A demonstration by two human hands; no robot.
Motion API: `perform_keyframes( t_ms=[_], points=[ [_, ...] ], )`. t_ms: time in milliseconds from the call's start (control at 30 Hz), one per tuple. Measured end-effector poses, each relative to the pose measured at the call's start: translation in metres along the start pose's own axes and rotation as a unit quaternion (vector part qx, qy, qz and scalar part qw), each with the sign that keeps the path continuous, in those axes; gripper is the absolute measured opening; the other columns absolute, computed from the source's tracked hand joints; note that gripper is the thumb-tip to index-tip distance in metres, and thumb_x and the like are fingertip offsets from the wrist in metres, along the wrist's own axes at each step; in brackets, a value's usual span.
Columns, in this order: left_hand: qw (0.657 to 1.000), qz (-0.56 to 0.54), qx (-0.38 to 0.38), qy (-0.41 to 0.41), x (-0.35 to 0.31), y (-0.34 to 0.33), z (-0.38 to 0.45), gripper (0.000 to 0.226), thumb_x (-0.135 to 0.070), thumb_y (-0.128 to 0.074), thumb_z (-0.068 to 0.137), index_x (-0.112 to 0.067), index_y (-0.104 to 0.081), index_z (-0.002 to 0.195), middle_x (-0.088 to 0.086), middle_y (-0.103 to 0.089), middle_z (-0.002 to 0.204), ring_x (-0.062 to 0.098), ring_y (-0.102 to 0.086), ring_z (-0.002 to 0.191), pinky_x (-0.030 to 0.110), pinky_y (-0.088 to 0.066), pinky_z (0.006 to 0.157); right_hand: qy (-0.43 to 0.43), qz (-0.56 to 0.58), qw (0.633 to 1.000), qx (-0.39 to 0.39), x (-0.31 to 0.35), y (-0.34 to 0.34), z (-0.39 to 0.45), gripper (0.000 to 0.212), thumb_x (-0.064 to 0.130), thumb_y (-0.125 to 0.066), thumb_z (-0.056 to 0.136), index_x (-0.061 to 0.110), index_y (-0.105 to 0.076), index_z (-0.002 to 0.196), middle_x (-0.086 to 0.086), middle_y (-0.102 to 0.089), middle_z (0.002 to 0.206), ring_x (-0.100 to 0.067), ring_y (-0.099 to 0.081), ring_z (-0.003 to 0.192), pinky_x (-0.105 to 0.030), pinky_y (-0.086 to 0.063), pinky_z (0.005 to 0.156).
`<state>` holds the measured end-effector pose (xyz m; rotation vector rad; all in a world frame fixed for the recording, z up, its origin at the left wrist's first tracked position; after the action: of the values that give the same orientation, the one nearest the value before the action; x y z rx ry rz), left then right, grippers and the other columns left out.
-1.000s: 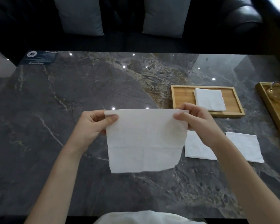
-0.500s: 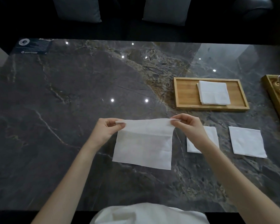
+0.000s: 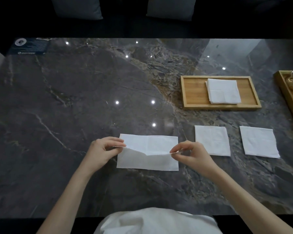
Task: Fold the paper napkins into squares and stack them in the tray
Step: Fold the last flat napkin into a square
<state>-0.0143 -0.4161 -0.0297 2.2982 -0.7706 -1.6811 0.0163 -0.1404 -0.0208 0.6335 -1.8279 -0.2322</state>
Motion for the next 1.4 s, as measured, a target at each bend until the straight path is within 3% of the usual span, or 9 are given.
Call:
perform_keyframes(
  t_ms=[133,267,433,567,700,833,933,1233,1400],
  points=[
    [0.995,0.097,0.004,-0.031,0.006,-0.013,-0.008,0.022,-0.004,-0.070,0.075,-0.025,-0.074,0.080,-0.011,-0.066,0.099,0.000,-0.058,0.096,0.008,-0.040,0.083,-0.005,-0.060,0.998,0.012,-0.007,-0.010,-0.003,0.016,0.017,-0.069,0.080,0.033,-0.070,0.077,0.006,-0.064,0.084,-0.010,-0.061,0.080,-0.033,-0.053,0.078],
    [0.982,0.179,0.010,-0.059,0.011,-0.023,-0.010,0.023,0.000,-0.066,0.074,-0.019,-0.074,0.086,-0.006,-0.066,0.102,0.014,-0.054,0.102,0.030,-0.043,0.090,0.008,-0.122,0.992,0.020,-0.013,-0.015,-0.005,0.014,0.014,-0.064,0.083,0.023,-0.073,0.088,0.014,-0.056,0.084,-0.009,-0.058,0.081,-0.030,-0.051,0.077],
    [0.964,0.249,-0.011,-0.092,0.004,-0.026,-0.011,0.037,0.009,-0.053,0.071,-0.015,-0.072,0.093,-0.002,-0.067,0.107,0.016,-0.051,0.101,0.034,-0.045,0.087,0.041,-0.157,0.987,0.012,-0.010,-0.013,-0.005,0.024,0.005,-0.056,0.082,0.018,-0.073,0.092,0.023,-0.054,0.078,-0.009,-0.051,0.094,-0.024,-0.043,0.078],
    [0.951,0.268,-0.086,-0.131,-0.015,-0.039,-0.014,0.040,-0.012,-0.035,0.072,-0.012,-0.069,0.094,0.005,-0.068,0.108,0.023,-0.054,0.101,0.037,-0.046,0.083,0.080,-0.196,0.974,-0.083,0.004,-0.022,-0.002,0.027,0.008,-0.048,0.083,0.014,-0.072,0.094,0.006,-0.071,0.090,-0.016,-0.058,0.094,-0.031,-0.047,0.082],
    [0.936,0.305,-0.059,-0.167,-0.026,-0.083,-0.011,0.044,-0.025,-0.031,0.087,-0.010,-0.055,0.120,0.007,-0.056,0.129,0.021,-0.049,0.121,0.037,-0.037,0.097,0.136,-0.319,0.931,-0.114,0.014,-0.064,0.008,0.035,0.018,-0.044,0.085,0.014,-0.065,0.113,-0.001,-0.068,0.113,-0.021,-0.061,0.107,-0.036,-0.048,0.090],
    [0.921,0.358,-0.038,-0.147,-0.009,-0.107,-0.003,0.049,-0.030,-0.028,0.091,-0.009,-0.036,0.135,0.006,-0.036,0.144,0.021,-0.028,0.133,0.048,-0.022,0.106,0.097,-0.409,0.903,-0.086,-0.001,-0.091,0.016,0.048,0.031,-0.032,0.090,0.013,-0.047,0.132,-0.007,-0.052,0.136,-0.025,-0.044,0.128,-0.040,-0.022,0.108],
    [0.909,0.393,-0.040,-0.131,0.006,-0.104,0.000,0.053,-0.032,-0.024,0.091,-0.008,-0.027,0.138,0.004,-0.024,0.145,0.023,-0.024,0.134,0.042,-0.011,0.113,0.067,-0.437,0.892,-0.089,-0.014,-0.089,0.015,0.052,0.036,-0.029,0.091,0.011,-0.043,0.134,-0.009,-0.047,0.140,-0.024,-0.026,0.133,-0.041,-0.004,0.110],
    [0.903,0.419,-0.043,-0.085,0.034,-0.076,-0.003,0.058,-0.046,-0.007,0.094,-0.011,-0.010,0.141,0.001,-0.014,0.149,0.007,0.004,0.137,0.050,-0.010,0.107,-0.007,-0.457,0.884,-0.098,-0.050,-0.050,-0.002,0.059,0.043,-0.009,0.096,0.013,-0.033,0.140,-0.005,-0.040,0.146,-0.022,-0.019,0.136,-0.043,-0.005,0.111],
    [0.902,0.422,-0.041,-0.085,0.030,-0.075,-0.004,0.066,-0.051,0.008,0.089,-0.015,-0.009,0.142,-0.001,-0.010,0.151,0.014,-0.006,0.139,0.046,-0.003,0.108,0.001,-0.450,0.886,-0.108,-0.047,-0.037,-0.008,0.060,0.040,-0.008,0.097,0.010,-0.043,0.135,-0.007,-0.047,0.141,-0.023,-0.023,0.134,-0.041,-0.004,0.110]
  ],
)
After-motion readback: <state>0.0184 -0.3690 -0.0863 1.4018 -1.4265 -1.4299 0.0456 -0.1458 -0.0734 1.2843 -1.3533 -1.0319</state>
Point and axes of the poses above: each hand's wrist, its own z-axis towards the middle knuckle, its own y-axis out of the back of the hand, x = y × z, the point moved 6 cm from there along z, towards the middle knuckle
